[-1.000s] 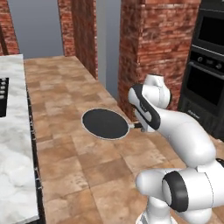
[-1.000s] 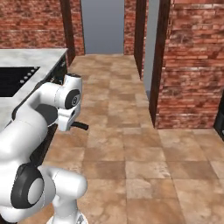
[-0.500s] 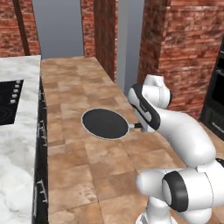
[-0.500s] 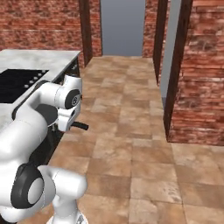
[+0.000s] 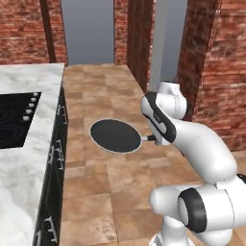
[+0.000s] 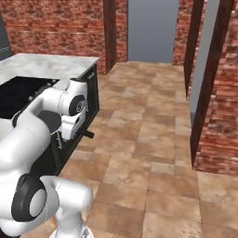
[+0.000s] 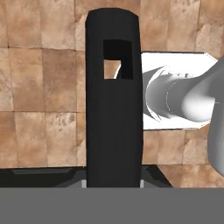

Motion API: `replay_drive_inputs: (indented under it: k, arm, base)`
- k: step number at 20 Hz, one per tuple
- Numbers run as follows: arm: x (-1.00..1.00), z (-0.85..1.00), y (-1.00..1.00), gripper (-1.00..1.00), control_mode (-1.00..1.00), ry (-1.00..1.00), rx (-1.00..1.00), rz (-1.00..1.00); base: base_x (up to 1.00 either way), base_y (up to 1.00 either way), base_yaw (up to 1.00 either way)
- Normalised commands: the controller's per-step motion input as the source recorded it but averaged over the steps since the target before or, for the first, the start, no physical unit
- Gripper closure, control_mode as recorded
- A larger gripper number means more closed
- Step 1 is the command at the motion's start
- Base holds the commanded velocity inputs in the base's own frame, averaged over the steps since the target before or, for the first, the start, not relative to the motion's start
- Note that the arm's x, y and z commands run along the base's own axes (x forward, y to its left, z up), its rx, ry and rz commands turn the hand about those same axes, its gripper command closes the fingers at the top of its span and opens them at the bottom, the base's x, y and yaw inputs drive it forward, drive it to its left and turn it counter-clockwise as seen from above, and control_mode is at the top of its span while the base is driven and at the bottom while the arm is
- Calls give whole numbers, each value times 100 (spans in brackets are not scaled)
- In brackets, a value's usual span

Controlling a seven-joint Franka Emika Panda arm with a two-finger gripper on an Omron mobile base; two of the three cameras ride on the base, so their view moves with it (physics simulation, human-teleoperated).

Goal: Place the pan on the center burner on the stove. Then place the tomato and the onion in the pan and turn on the center burner.

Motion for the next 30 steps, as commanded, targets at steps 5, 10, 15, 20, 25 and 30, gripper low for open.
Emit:
replay_drive_inputs:
  k: [5, 10, 15, 20, 25, 30]
  arm:
    - [0, 0, 0, 100, 100, 0, 0, 0]
    - [0, 0, 0, 100, 100, 0, 0, 0]
    - [0, 0, 0, 100, 100, 0, 0, 0]
    - [0, 0, 0, 100, 100, 0, 0, 0]
    - [0, 0, 0, 100, 100, 0, 0, 0]
    - [0, 0, 0, 100, 100, 0, 0, 0]
  base:
    - [67, -30, 25]
    - [65, -31, 25]
    - [64, -31, 25]
    - [60, -34, 26]
    - [54, -38, 28]
    - [47, -42, 30]
